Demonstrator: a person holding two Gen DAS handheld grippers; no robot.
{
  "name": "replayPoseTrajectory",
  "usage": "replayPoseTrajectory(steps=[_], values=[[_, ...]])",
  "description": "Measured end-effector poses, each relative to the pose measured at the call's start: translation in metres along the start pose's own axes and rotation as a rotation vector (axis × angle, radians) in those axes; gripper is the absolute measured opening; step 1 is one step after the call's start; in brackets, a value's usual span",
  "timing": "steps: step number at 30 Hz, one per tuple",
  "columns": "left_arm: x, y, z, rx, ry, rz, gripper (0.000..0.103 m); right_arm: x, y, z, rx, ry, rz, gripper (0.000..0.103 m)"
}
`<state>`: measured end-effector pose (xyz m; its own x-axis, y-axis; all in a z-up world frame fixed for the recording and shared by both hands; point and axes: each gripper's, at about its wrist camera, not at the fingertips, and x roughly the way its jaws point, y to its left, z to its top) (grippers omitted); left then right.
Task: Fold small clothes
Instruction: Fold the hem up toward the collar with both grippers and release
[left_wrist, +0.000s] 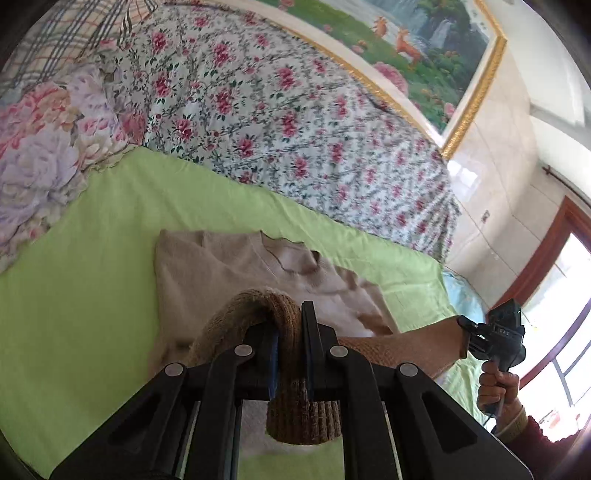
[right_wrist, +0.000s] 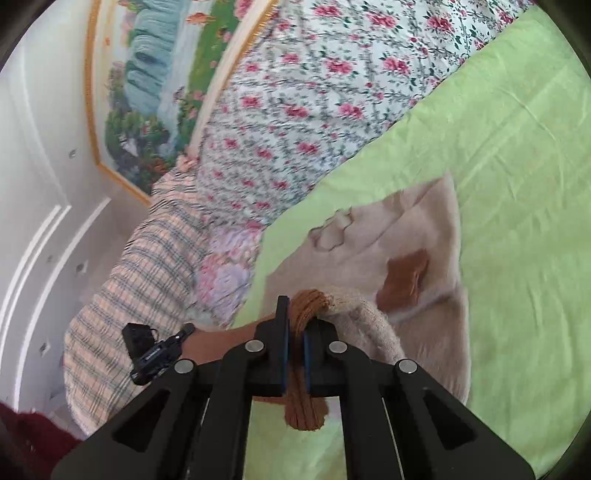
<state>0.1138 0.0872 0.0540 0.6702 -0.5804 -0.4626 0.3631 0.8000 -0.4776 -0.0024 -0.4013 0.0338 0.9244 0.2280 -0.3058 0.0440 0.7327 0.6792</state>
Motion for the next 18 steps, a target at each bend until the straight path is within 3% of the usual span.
replayPoseTrajectory(steps=[6,11,14,18], values=[[0.092,0.035,0.033,-0.029,0.064,0.070,0.008,0.066,-0.042,0.050,0.049,0.022,-0.146,0.007],[0.151,0.069,0.031,-0.069,0.152,0.121,0.009,0.106,-0.073,0.053,0.077,0.091,-0.237,0.010],[0.159,0.080,0.019,-0.084,0.192,0.106,0.015,0.104,-0.082,0.045,0.120,0.115,-0.301,0.011],[0.126,0.052,-0.007,-0.028,0.188,0.046,0.033,0.074,-0.053,0.027,0.010,0.040,-0.355,0.027]])
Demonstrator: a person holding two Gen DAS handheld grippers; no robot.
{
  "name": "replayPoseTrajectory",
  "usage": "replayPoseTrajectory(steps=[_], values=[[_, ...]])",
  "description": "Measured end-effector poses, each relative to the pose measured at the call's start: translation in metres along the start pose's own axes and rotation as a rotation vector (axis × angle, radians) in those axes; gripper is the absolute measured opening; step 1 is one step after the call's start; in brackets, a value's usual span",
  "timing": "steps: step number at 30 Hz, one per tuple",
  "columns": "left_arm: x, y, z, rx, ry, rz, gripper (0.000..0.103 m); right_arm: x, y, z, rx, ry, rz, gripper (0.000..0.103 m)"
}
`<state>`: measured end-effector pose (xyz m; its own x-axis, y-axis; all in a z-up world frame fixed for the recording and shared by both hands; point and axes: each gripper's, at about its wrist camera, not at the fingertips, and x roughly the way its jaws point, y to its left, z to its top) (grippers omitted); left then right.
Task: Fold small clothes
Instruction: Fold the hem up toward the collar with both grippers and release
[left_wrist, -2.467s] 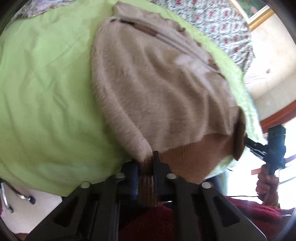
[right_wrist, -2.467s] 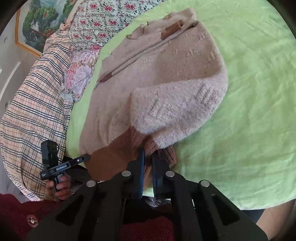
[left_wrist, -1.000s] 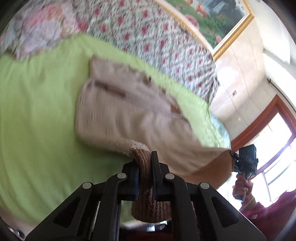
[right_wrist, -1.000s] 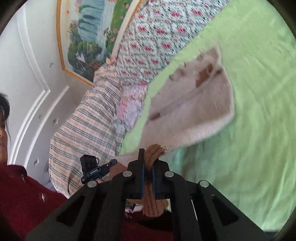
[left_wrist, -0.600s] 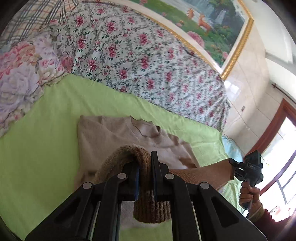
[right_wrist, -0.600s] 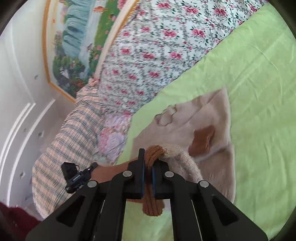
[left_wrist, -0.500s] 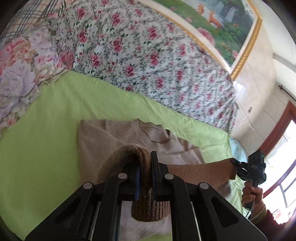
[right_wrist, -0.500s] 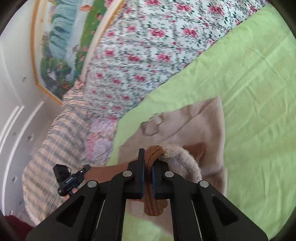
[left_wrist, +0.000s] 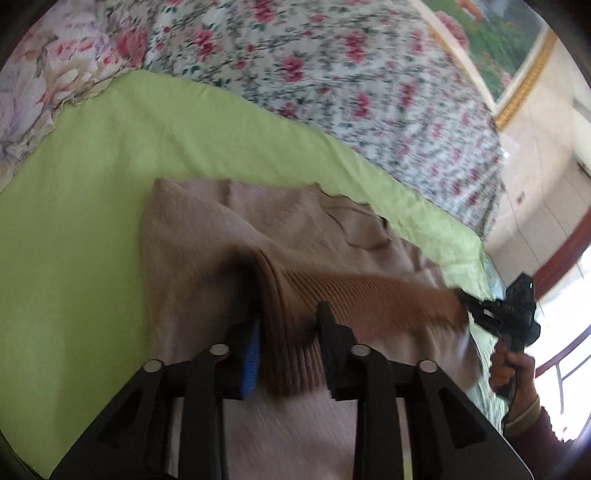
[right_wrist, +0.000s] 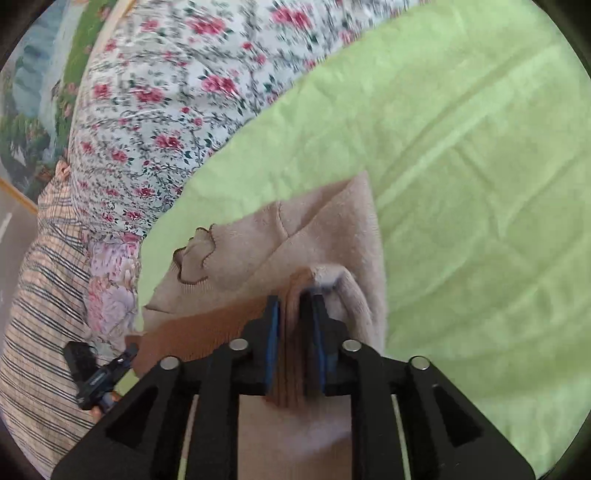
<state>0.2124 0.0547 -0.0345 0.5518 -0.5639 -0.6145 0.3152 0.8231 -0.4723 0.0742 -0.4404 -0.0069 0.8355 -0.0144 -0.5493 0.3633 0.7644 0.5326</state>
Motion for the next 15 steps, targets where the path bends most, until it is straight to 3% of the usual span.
replayPoseTrajectory(steps=[2,5,8,11,15], values=[[-0.011,-0.023,-0.025,0.022,0.007,-0.044,0.036,-0.017,0.023,-0.023,-0.096,-0.005,0.038,0.032],[-0.004,-0.057,-0.057,0.071,0.053,-0.086,0.037,-0.005,0.058,-0.060,-0.242,0.127,0.143,0.033],[0.026,-0.081,-0.072,0.127,0.126,-0.087,0.037,0.027,0.095,-0.089,-0.414,0.268,0.176,0.033],[0.047,-0.076,-0.062,0.104,0.160,-0.081,0.037,0.052,0.107,-0.088,-0.479,0.329,0.148,0.033],[0.056,-0.051,-0.025,0.094,0.152,-0.040,0.031,0.072,0.094,-0.053,-0.509,0.315,0.035,0.031]])
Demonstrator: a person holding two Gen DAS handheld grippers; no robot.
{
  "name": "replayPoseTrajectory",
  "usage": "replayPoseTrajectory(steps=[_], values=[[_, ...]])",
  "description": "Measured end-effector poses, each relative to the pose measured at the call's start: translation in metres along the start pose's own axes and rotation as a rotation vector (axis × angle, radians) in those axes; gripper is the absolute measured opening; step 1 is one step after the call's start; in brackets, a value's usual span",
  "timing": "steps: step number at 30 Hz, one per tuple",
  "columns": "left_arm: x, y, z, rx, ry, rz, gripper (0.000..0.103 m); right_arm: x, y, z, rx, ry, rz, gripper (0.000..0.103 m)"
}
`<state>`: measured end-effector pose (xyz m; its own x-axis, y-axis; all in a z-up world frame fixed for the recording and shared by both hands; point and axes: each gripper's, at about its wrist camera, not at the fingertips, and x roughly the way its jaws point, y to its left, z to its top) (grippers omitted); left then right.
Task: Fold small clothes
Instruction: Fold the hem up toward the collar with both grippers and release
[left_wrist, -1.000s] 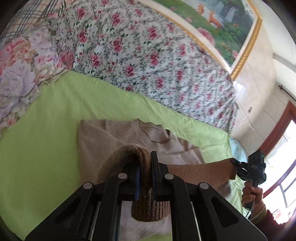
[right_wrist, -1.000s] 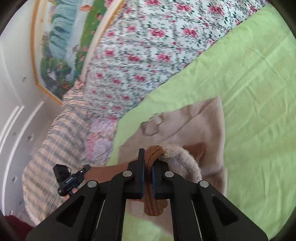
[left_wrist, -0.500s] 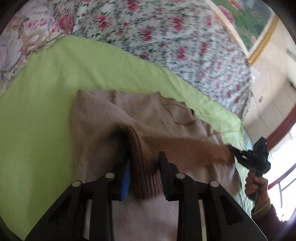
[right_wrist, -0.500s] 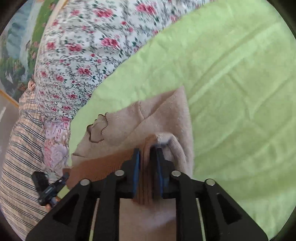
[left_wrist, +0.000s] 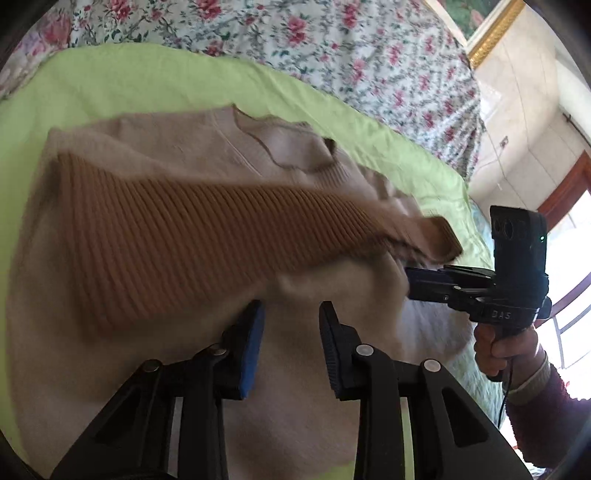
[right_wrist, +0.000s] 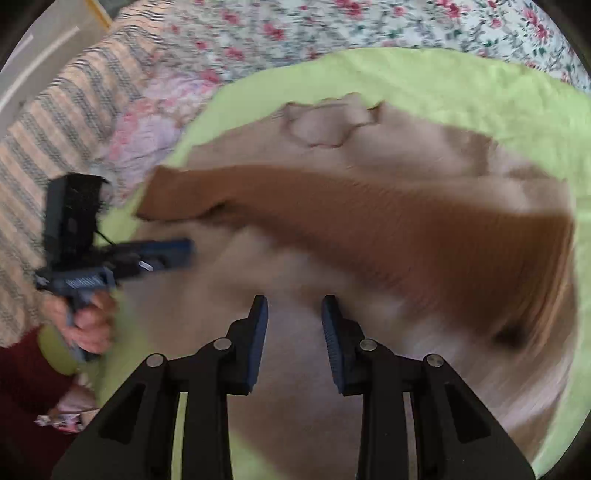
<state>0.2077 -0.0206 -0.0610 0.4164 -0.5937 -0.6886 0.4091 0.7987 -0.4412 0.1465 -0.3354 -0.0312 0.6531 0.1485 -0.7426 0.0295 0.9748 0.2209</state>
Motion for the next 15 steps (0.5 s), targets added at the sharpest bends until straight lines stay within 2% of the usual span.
replayPoseTrajectory(steps=[1,3,4,6,9,12,15], values=[[0.001,0.008,0.012,-0.006,-0.010,0.018,0.031,-0.001,-0.010,0.006,0.010,-0.010,-0.044,0.031],[0.006,0.030,0.042,-0.027,-0.026,0.096,0.030,-0.005,-0.042,0.023,0.070,-0.047,-0.222,0.031],[0.008,0.042,0.056,-0.049,-0.033,0.123,0.032,-0.010,-0.058,0.027,0.129,-0.071,-0.249,0.031],[0.009,0.069,0.083,-0.107,-0.062,0.190,0.029,-0.025,-0.088,0.028,0.274,-0.145,-0.232,0.031],[-0.003,0.100,0.102,-0.210,-0.124,0.188,0.029,-0.045,-0.101,0.019,0.362,-0.217,-0.216,0.031],[-0.023,0.107,0.095,-0.243,-0.187,0.173,0.033,-0.060,-0.086,0.001,0.340,-0.239,-0.191,0.031],[-0.040,0.095,0.072,-0.249,-0.208,0.152,0.035,-0.066,-0.062,-0.019,0.332,-0.239,-0.144,0.031]])
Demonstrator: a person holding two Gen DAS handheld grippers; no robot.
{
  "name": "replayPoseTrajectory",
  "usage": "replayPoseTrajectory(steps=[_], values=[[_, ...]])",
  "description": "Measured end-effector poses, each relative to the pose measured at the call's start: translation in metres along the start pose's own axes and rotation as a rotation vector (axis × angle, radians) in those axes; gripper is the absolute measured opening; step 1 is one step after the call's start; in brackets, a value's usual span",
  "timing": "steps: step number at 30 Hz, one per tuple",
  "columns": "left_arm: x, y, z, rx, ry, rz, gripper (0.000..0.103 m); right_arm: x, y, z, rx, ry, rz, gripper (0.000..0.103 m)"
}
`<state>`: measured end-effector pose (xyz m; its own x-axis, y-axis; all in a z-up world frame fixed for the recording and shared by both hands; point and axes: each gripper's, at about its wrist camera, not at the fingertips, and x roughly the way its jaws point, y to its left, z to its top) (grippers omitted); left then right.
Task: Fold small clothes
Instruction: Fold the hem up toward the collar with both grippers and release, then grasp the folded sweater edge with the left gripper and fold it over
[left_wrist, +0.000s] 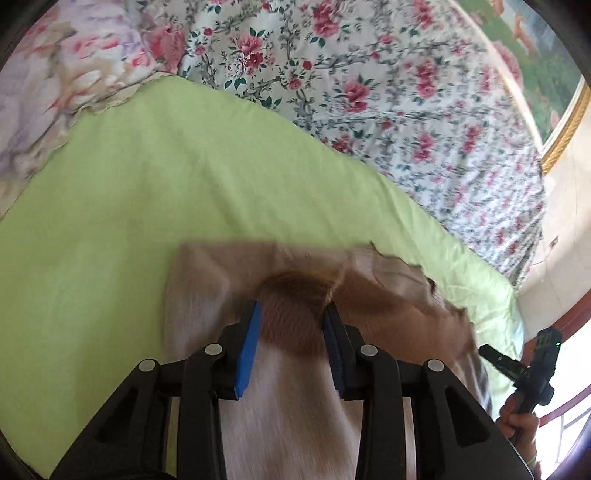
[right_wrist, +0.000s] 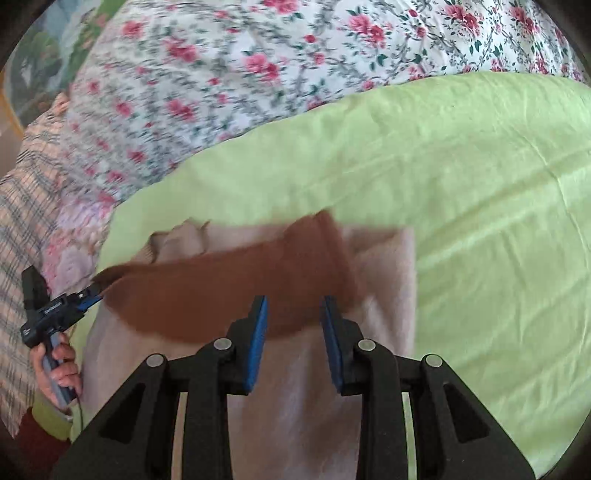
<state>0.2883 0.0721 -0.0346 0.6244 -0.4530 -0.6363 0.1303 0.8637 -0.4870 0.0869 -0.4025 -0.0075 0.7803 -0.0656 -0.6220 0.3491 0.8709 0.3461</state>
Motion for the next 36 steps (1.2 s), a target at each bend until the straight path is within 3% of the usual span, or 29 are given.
replayPoseTrajectory(steps=[11,16,20,29,36], values=[[-0.085,-0.025,-0.131,0.015,0.035,-0.071,0.042,-0.037,0.061,-0.082,0.032,0.013,0.127,0.037],[-0.108,-0.022,-0.184,-0.087,0.022,-0.097,0.054,-0.043,0.065,-0.108,0.059,0.050,0.154,0.038],[-0.110,-0.023,-0.211,-0.139,0.042,-0.114,0.056,-0.046,0.072,-0.122,0.055,0.063,0.156,0.038],[-0.088,-0.024,-0.213,-0.213,0.054,-0.100,0.066,-0.054,0.083,-0.132,0.034,0.069,0.175,0.043],[-0.074,0.004,-0.186,-0.303,-0.021,-0.072,0.066,-0.053,0.082,-0.133,0.039,0.065,0.175,0.044]])
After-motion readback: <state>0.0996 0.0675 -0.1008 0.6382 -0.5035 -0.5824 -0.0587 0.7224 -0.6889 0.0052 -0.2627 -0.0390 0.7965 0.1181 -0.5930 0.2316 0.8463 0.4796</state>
